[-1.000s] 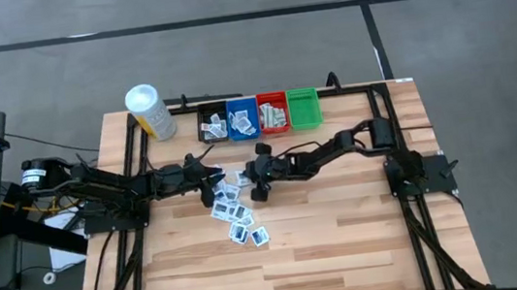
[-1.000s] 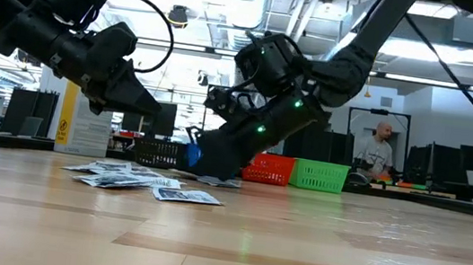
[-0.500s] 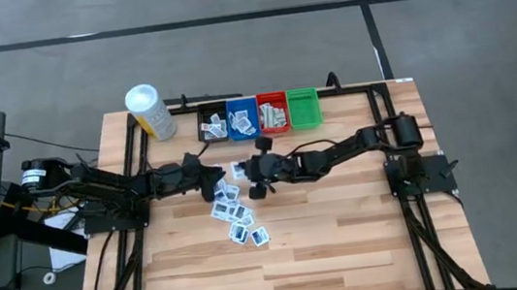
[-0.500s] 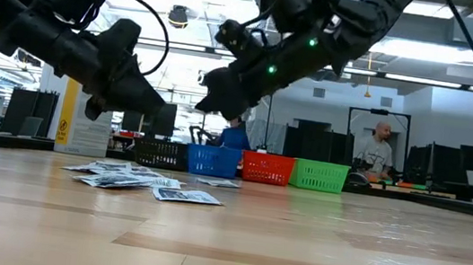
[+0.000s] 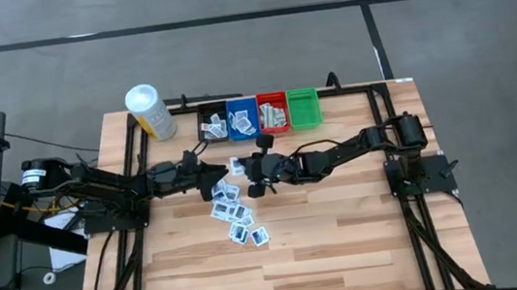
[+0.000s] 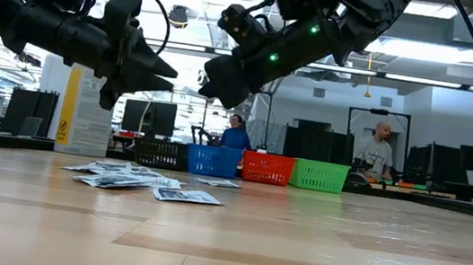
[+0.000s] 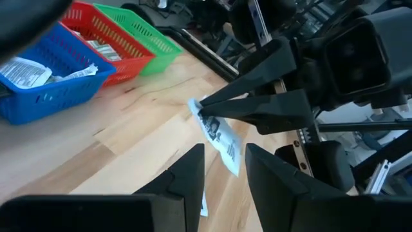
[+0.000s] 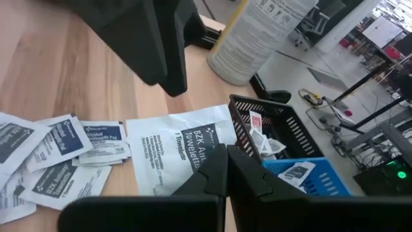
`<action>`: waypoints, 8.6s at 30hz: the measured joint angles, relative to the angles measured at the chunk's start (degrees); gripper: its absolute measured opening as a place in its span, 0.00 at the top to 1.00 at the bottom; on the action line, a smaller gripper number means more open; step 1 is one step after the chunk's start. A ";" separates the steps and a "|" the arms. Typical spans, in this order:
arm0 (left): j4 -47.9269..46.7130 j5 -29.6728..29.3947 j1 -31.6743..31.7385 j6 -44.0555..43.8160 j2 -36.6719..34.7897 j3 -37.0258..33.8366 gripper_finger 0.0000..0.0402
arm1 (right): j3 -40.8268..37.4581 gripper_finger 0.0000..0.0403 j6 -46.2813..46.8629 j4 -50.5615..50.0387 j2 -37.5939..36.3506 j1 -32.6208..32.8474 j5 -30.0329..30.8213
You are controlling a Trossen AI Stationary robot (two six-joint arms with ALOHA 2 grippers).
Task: Pick & Place First Aid Supplies
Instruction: Put the gray towelette pack into the blue bin
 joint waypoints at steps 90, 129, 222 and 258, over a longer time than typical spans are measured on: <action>-12.45 3.57 3.08 9.45 37.76 29.39 0.72 | -27.16 1.00 18.10 -20.28 -25.48 10.13 2.63; -13.81 0.34 3.29 10.81 43.19 33.31 0.72 | -31.19 1.00 17.47 -16.47 -33.24 11.96 2.64; -15.68 1.15 -5.50 11.44 5.76 7.33 0.77 | -30.82 1.00 17.61 8.60 -24.68 15.01 -4.85; -22.42 -20.92 -32.23 9.62 4.85 -0.52 0.62 | -8.37 1.00 18.08 4.13 -3.50 21.31 -6.32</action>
